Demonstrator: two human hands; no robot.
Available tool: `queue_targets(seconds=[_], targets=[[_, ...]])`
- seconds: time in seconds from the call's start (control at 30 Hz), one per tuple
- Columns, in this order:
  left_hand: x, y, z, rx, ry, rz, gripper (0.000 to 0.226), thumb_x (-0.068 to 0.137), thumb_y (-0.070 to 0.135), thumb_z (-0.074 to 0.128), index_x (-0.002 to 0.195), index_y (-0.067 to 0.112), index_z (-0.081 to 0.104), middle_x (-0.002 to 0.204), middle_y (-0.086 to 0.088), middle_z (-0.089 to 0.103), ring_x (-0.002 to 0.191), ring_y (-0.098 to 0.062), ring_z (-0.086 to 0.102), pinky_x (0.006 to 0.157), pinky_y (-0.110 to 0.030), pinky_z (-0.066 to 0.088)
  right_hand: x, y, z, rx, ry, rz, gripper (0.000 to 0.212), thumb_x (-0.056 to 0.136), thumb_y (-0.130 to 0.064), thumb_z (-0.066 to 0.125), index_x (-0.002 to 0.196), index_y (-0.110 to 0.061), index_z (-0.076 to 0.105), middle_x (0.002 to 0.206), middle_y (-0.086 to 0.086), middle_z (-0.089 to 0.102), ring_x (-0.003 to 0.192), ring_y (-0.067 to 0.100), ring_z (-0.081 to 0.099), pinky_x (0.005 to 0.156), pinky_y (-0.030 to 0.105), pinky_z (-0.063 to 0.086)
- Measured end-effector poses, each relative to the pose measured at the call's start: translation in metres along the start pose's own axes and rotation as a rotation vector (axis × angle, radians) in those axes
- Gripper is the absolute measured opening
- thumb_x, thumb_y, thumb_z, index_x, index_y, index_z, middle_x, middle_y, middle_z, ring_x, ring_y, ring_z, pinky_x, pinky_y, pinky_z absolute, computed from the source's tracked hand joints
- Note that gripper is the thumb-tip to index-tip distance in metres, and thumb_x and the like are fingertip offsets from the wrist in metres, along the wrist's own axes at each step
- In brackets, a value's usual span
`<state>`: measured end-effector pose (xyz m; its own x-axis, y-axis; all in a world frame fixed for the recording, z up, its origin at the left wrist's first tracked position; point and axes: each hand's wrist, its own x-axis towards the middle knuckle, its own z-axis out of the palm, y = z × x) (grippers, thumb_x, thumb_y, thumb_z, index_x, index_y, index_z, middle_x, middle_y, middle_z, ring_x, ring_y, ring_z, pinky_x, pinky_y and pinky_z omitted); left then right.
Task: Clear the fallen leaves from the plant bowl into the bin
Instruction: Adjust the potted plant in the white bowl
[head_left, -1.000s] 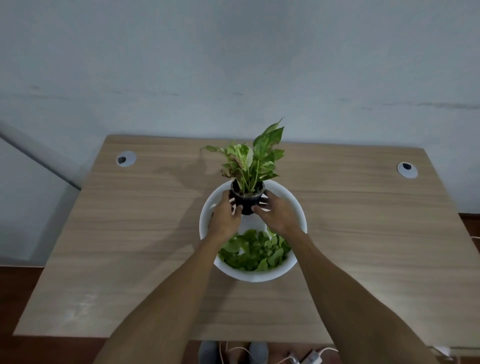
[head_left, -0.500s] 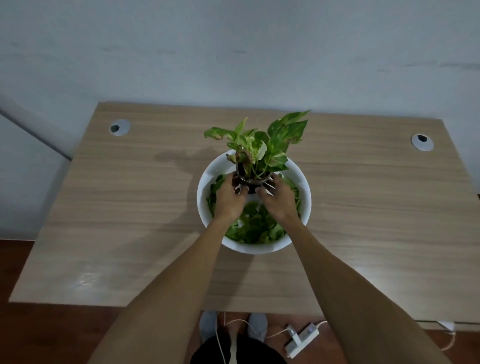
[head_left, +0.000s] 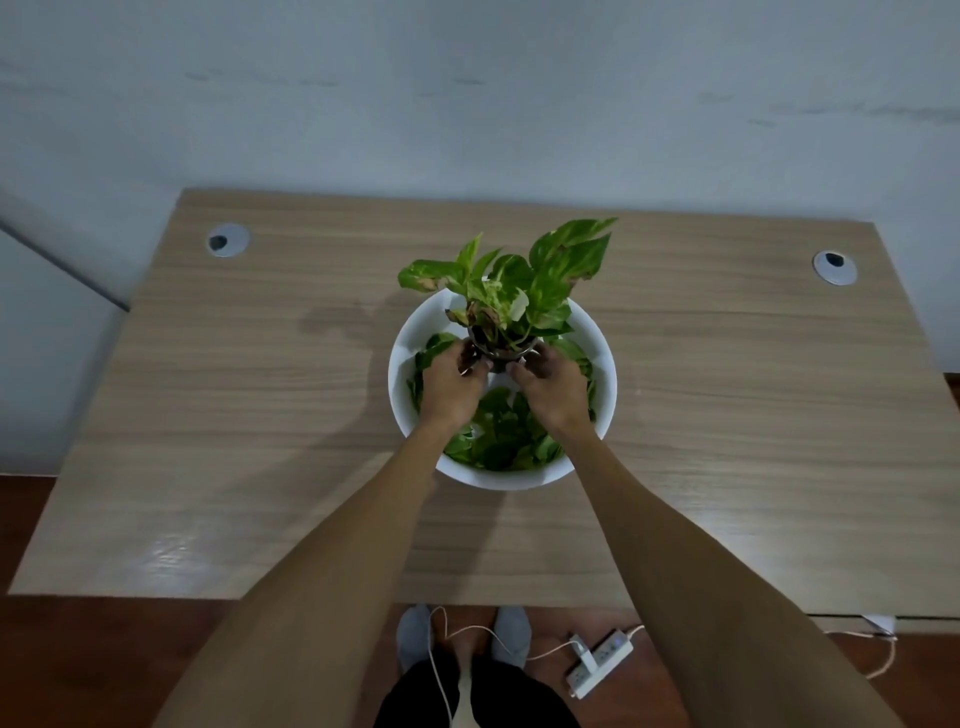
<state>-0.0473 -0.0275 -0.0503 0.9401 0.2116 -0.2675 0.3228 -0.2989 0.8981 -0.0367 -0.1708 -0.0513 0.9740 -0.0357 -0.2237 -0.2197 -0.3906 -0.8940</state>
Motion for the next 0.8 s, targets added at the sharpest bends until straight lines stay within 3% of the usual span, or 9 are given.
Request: queue_targets(seconds=[0.1,0.2,0.3,0.37,0.43,0.5,0.57,0.7,0.8], targets=[[0.001,0.001,-0.009,0.114,-0.019,0.033,0.033,0.095,0.010,0.054,0.128,0.008,0.062,0.124,-0.009,0.068,0.117,-0.024,0.060,0.099,-0.038,0.050,-0.002,0.000,-0.010,-0.107,-0.010,-0.017,0.041,0.093,-0.024,0.064,0.133,-0.016,0.062,0.126,0.005,0.069,0.118,0.019,0.062,0.095,0.026,0.048],[0.005,-0.005,-0.028,0.306,0.004,0.127,0.039,0.095,0.002,0.046,0.131,0.004,0.059,0.132,-0.012,0.063,0.124,-0.026,0.056,0.107,-0.038,0.045,0.000,0.002,-0.027,-0.250,0.112,-0.131,0.031,0.095,-0.014,0.055,0.123,-0.015,0.070,0.118,0.005,0.071,0.106,0.018,0.066,0.080,0.007,0.039],[0.014,-0.008,-0.043,0.554,-0.083,0.278,0.050,0.086,-0.004,0.043,0.133,0.006,0.057,0.141,-0.012,0.055,0.133,-0.030,0.047,0.111,-0.043,0.040,0.007,0.002,-0.042,-0.376,0.189,-0.165,0.033,0.092,-0.004,0.048,0.113,-0.009,0.072,0.115,0.012,0.068,0.103,0.028,0.065,0.083,0.022,0.044],[0.021,-0.007,-0.045,0.726,-0.184,0.352,0.057,0.085,-0.004,0.046,0.141,0.006,0.048,0.152,-0.015,0.041,0.141,-0.033,0.034,0.114,-0.044,0.033,0.014,0.004,-0.044,-0.472,0.078,-0.224,0.027,0.089,0.002,0.046,0.102,0.001,0.069,0.110,0.020,0.066,0.102,0.037,0.061,0.085,0.037,0.051],[0.028,-0.008,-0.045,0.844,-0.275,0.360,0.061,0.088,-0.001,0.047,0.148,0.006,0.035,0.158,-0.014,0.029,0.148,-0.031,0.021,0.117,-0.044,0.029,0.021,0.006,-0.040,-0.578,-0.114,-0.224,0.027,0.088,0.003,0.047,0.110,0.005,0.063,0.117,0.024,0.062,0.112,0.040,0.056,0.093,0.046,0.048],[0.033,-0.009,-0.044,0.953,-0.366,0.350,0.063,0.091,0.003,0.047,0.151,0.004,0.026,0.161,-0.013,0.022,0.151,-0.028,0.014,0.119,-0.042,0.027,0.027,0.007,-0.035,-0.698,-0.246,-0.204,0.046,0.090,-0.001,0.049,0.136,0.000,0.051,0.141,0.020,0.051,0.133,0.037,0.043,0.108,0.045,0.039],[0.035,-0.011,-0.043,1.031,-0.419,0.330,0.065,0.093,0.007,0.047,0.152,0.004,0.021,0.161,-0.014,0.020,0.151,-0.028,0.013,0.121,-0.041,0.023,0.030,0.009,-0.033,-0.766,-0.286,-0.184,0.054,0.095,-0.007,0.046,0.148,-0.006,0.038,0.154,0.015,0.039,0.143,0.033,0.033,0.116,0.044,0.030],[0.026,-0.013,-0.046,1.070,-0.379,0.328,0.062,0.093,0.013,0.049,0.150,0.003,0.027,0.157,-0.015,0.029,0.146,-0.031,0.024,0.120,-0.041,0.024,0.024,0.011,-0.035,-0.820,-0.321,-0.138,0.055,0.101,-0.017,0.040,0.153,-0.004,0.029,0.161,0.014,0.028,0.148,0.030,0.026,0.121,0.042,0.024],[0.011,-0.011,-0.048,1.051,-0.392,0.273,0.057,0.094,0.012,0.046,0.147,0.001,0.032,0.155,-0.016,0.034,0.142,-0.033,0.031,0.119,-0.040,0.025,0.009,0.008,-0.040,-0.858,-0.350,-0.114,0.052,0.102,-0.020,0.039,0.150,-0.003,0.032,0.158,0.015,0.033,0.143,0.033,0.034,0.118,0.041,0.028]])
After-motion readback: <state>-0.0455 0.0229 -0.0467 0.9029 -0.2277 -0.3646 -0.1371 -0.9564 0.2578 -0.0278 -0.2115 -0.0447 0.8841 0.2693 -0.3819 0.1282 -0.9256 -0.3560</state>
